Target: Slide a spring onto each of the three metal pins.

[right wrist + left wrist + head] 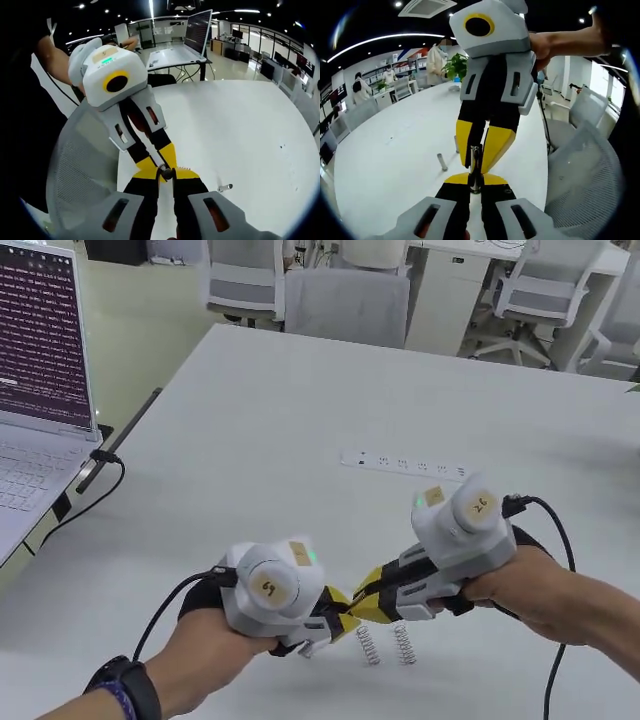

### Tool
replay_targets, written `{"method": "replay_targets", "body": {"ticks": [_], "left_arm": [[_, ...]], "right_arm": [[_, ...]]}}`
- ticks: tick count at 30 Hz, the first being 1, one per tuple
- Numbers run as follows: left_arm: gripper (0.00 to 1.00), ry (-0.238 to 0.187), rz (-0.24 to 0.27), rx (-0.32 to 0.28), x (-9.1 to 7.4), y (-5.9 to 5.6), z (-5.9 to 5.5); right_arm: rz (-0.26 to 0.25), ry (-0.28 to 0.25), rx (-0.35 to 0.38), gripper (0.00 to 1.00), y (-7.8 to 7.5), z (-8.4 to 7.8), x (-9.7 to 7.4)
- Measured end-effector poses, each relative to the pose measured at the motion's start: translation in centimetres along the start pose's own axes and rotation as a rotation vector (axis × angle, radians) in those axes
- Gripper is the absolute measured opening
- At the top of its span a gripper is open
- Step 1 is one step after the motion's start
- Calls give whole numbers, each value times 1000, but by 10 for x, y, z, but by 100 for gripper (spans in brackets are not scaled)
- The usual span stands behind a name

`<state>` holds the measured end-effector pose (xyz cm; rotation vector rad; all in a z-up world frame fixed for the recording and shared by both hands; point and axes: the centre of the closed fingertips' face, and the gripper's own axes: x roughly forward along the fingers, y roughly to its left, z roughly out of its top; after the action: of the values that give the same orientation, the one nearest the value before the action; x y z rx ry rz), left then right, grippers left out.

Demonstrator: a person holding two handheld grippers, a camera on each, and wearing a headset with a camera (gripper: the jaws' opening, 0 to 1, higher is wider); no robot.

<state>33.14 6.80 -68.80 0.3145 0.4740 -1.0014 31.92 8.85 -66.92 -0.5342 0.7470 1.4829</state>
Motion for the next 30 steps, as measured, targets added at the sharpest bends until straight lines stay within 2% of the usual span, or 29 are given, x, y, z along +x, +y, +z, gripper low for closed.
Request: {"method": "replay_targets", "body": {"ticks": [11,20,30], "left_arm": [[0,4,-16,27,1,-5,1],[0,8,-30,46,2,-9,1],[0,0,-34,45,3,-10,2]], "right_arm": [[39,68,-66,7,5,-4,2],[77,146,-145,6,8,-8,1],[90,194,-203,6,9,-10,1]]}}
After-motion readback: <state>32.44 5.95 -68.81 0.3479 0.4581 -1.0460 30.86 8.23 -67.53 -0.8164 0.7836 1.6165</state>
